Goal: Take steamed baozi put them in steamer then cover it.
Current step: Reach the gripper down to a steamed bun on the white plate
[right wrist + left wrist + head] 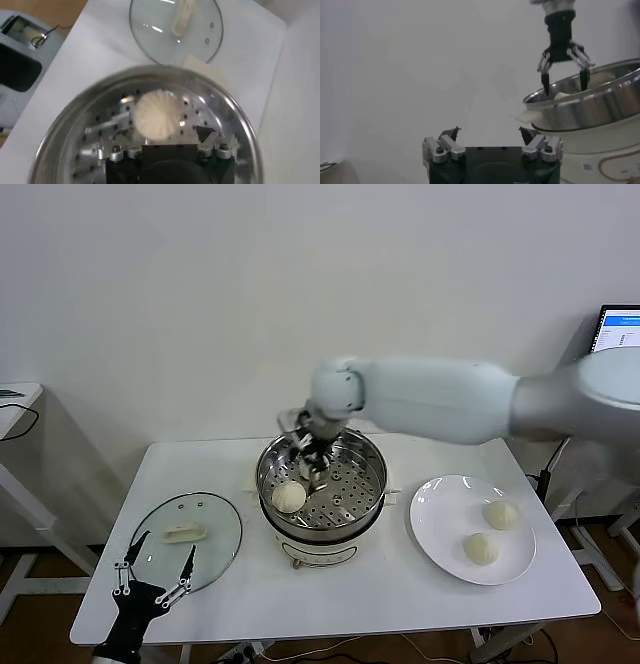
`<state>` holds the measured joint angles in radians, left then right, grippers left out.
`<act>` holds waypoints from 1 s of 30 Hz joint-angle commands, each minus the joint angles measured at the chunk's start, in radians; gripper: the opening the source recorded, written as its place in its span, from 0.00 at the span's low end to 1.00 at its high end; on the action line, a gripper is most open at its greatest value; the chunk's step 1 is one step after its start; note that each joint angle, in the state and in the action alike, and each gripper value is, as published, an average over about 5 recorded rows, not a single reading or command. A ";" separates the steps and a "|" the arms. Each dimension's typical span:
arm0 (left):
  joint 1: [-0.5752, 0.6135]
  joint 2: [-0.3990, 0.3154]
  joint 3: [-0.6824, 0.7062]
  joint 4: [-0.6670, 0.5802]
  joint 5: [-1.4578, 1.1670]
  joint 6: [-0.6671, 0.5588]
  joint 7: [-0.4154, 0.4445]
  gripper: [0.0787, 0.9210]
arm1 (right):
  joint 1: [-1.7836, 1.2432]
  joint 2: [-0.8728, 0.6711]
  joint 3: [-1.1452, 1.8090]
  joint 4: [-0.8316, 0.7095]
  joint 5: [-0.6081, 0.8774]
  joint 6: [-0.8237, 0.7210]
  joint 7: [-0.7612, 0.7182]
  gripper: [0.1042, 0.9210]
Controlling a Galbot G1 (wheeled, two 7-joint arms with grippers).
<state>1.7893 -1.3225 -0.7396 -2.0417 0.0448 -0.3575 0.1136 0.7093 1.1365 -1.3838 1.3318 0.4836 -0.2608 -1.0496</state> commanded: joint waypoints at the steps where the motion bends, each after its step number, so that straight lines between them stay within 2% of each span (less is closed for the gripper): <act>1: -0.004 0.000 0.009 -0.001 0.004 0.003 0.000 0.88 | 0.073 -0.322 0.082 0.059 -0.135 0.132 -0.234 0.88; 6: -0.004 -0.002 0.019 -0.001 0.012 0.004 0.000 0.88 | 0.023 -0.474 0.064 0.008 -0.213 0.184 -0.261 0.88; 13: -0.002 -0.009 0.018 -0.005 0.017 0.003 -0.005 0.88 | -0.185 -0.581 0.049 -0.027 -0.316 0.215 -0.204 0.88; 23: 0.005 -0.016 -0.006 -0.009 0.017 0.002 -0.009 0.88 | -0.437 -0.613 0.175 -0.042 -0.425 0.233 -0.163 0.88; 30: 0.011 -0.019 -0.016 -0.013 0.017 0.000 -0.010 0.88 | -0.489 -0.593 0.179 -0.054 -0.415 0.205 -0.071 0.88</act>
<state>1.7985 -1.3401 -0.7503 -2.0527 0.0618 -0.3568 0.1048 0.3258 0.5898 -1.2353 1.2840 0.1093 -0.0573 -1.1705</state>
